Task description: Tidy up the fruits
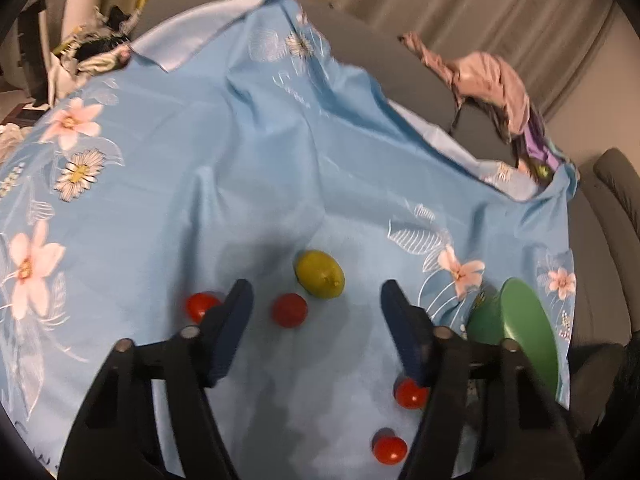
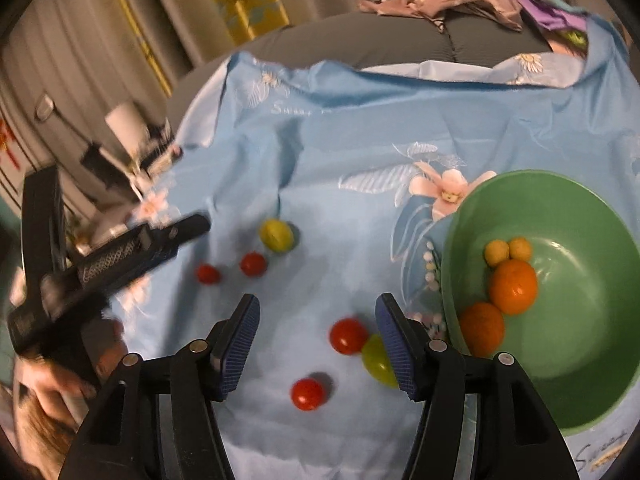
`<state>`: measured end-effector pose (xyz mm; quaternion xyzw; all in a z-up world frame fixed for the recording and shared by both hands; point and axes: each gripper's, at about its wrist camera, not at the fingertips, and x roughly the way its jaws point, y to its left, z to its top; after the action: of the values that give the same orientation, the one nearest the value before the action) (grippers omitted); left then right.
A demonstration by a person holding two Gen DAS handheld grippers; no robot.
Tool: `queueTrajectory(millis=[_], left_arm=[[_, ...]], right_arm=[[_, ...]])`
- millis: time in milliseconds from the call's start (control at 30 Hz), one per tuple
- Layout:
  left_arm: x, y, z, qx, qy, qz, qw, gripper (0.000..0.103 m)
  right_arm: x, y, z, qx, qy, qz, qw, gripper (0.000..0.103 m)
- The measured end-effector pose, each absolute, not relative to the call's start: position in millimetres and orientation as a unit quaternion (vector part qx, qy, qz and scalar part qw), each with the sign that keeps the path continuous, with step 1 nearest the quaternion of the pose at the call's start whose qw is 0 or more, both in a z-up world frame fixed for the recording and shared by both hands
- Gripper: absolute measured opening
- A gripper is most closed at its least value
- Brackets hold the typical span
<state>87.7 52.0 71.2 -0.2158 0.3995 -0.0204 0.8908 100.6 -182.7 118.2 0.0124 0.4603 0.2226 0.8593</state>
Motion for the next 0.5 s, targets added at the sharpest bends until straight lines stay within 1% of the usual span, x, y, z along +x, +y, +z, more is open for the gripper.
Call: queueTrajectory(millis=[67,233,367,500], left_arm=[[100,48,63,-0.207,0.421,-0.030,0.883,0.053],[130,49,47,-0.214,0.458,-0.041,0.862,0.053],[150,49,48,-0.232,0.457,-0.050,0.857,0.052],[164,48,40,-0.211,0.471,-0.032,0.856,0.052]], right_arm=[[96,-180,103,-0.007,0.474,0.203,0.857,0.061],[98,-170,86,-0.076,0.482,0.147,0.861,0.061],[101,-165,83,-0.098,0.484,0.133,0.859,0.061],[99,-160,77,-0.126,0.483,0.117,0.858,0.061]])
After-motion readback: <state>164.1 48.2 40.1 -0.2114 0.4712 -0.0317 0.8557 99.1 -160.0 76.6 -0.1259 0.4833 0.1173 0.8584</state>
